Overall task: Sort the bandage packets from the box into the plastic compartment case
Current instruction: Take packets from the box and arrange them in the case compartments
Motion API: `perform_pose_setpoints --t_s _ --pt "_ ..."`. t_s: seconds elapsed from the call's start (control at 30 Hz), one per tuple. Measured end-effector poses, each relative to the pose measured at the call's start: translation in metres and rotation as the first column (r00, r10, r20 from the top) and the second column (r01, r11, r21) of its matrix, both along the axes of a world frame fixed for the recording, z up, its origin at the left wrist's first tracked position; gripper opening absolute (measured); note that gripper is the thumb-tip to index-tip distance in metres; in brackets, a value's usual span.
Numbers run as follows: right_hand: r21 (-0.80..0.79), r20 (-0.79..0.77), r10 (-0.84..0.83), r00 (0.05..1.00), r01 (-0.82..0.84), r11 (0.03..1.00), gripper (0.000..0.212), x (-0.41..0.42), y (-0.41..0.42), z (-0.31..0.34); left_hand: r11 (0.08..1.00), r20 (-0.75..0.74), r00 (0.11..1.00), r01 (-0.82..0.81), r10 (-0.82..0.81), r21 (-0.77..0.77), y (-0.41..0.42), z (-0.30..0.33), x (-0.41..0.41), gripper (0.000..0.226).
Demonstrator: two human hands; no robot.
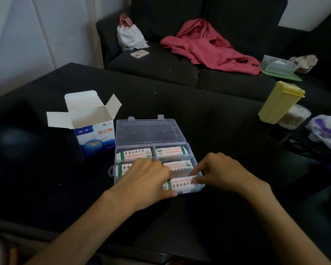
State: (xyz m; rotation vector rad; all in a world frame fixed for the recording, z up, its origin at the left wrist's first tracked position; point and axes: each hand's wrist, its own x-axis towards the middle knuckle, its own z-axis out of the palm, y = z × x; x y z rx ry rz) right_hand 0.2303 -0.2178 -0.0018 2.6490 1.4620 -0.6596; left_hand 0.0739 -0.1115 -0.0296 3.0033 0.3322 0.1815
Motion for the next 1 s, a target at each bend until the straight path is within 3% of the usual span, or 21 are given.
perform_pose_setpoints --t_s 0.13,0.3,0.4,0.63,0.73,0.8,0.87,0.93,1.0 --pt "0.035 -0.014 -0.008 1.0 0.009 0.999 0.025 0.0 -0.001 0.0 0.999 -0.02 1.0 -0.006 0.005 -0.053 0.003 0.0 0.0 0.047" --pt "0.118 0.001 -0.097 0.995 0.096 0.988 0.009 0.01 -0.004 -0.001 0.995 -0.007 1.0 0.005 -0.006 -0.099 0.003 0.002 -0.002 0.048" --pt "0.054 0.022 -0.076 0.997 0.075 0.996 0.015 0.005 0.001 -0.008 0.995 -0.003 1.0 0.019 -0.02 -0.099 0.003 0.003 -0.003 0.046" --pt "0.107 0.208 -0.073 0.976 0.051 0.993 0.026 -0.005 0.005 -0.003 0.992 -0.016 1.0 0.008 -0.01 -0.123 0.005 -0.002 -0.004 0.046" --pt "0.127 0.117 -0.092 0.989 0.077 0.989 0.026 -0.005 0.007 0.006 0.981 -0.024 0.999 -0.039 0.035 -0.191 0.006 0.006 -0.006 0.057" --pt "0.208 0.037 -0.106 0.994 0.096 0.973 0.021 -0.007 0.011 0.013 0.93 0.059 0.98 -0.159 0.188 -0.331 0.01 0.019 -0.013 0.053" --pt "0.333 -0.002 -0.093 0.996 0.088 0.939 0.014 -0.012 0.02 0.014 0.843 0.227 0.876 -0.293 0.426 -0.452 0.022 0.029 -0.025 0.036" --pt "0.462 -0.013 -0.061 0.998 0.06 0.885 0.01 -0.024 0.033 0.013 0.757 0.436 0.635 -0.413 0.638 -0.506 0.041 0.033 -0.043 0.028" --pt "0.538 -0.003 0.002 1.0 0.0 0.843 0.023 -0.041 0.052 0.011 0.684 0.544 0.418 -0.492 0.728 -0.539 0.062 0.031 -0.065 0.019"
